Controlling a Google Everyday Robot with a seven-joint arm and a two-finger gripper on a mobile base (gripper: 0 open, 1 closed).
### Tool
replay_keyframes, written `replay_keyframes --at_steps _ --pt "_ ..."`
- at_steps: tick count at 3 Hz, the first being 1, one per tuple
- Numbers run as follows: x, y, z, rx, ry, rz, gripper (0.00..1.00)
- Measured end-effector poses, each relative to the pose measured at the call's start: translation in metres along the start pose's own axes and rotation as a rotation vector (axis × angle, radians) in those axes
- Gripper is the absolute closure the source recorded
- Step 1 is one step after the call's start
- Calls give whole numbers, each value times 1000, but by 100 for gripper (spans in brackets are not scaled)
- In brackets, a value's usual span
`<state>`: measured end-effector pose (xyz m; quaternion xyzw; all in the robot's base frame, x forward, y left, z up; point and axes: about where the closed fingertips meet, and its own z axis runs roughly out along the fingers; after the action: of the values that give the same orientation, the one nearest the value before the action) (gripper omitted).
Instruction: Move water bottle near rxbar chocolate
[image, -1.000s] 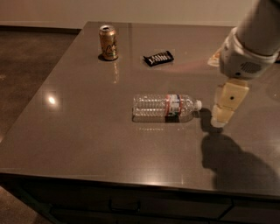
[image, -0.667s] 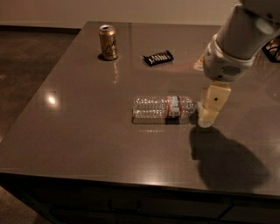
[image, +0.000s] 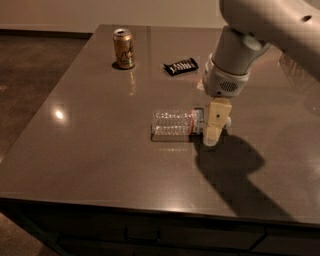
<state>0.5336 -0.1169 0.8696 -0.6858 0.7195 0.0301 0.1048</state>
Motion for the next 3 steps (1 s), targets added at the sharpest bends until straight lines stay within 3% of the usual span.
replay_keyframes --at_steps 1,3 --pt "-9 -1 24 -49 21 -14 3" --pt "-14 -5 34 -63 45 -3 49"
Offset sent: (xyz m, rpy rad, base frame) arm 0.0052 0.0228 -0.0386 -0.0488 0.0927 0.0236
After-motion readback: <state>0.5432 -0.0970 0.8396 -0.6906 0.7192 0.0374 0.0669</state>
